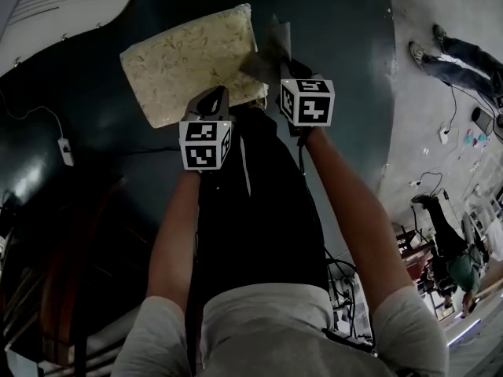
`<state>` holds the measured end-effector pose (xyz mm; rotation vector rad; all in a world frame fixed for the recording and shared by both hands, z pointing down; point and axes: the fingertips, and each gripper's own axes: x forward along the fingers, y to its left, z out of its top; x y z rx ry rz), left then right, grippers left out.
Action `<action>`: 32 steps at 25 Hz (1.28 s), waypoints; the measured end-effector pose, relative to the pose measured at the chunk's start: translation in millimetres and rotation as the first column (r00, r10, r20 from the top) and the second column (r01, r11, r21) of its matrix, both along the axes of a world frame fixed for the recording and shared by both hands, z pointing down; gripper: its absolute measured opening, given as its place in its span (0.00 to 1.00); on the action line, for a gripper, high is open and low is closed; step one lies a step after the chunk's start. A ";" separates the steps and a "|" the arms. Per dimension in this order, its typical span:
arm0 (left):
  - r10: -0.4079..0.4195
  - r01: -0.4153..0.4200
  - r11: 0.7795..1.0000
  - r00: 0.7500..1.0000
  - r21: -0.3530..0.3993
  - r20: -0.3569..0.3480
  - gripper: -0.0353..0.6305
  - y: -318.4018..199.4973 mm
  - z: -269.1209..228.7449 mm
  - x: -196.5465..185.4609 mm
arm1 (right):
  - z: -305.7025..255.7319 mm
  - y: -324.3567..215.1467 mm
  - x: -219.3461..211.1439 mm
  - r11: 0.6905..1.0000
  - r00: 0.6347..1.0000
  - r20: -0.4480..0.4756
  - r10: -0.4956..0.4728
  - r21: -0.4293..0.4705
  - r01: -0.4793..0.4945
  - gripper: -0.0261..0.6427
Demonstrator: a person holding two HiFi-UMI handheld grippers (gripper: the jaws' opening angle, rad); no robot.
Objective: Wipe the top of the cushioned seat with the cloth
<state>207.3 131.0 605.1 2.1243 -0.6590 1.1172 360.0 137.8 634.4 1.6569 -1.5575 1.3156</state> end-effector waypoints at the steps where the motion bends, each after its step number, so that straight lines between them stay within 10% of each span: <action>1: 0.003 -0.003 1.000 1.000 -0.003 0.001 0.07 0.9 -0.3 1.5 | -1.5 4.6 3.6 1.000 1.000 -0.011 0.002 -0.001 -0.003 0.06; 16: 0.036 -0.036 0.999 0.999 0.021 -0.011 0.07 4.0 -10.5 -35.8 | -23.6 36.3 18.9 0.999 0.970 -0.239 -0.042 -0.031 0.036 0.06; 23: -0.097 0.097 0.995 0.995 0.004 -0.029 0.07 1.6 -21.7 -72.5 | -34.1 45.1 11.1 0.995 0.948 -0.301 -0.101 -0.057 0.087 0.06; 32: -0.042 0.041 0.999 0.999 -0.036 -0.031 0.07 33.4 -13.3 -107.1 | -7.1 34.2 -69.1 0.987 0.969 -0.202 -0.142 -0.102 0.123 0.06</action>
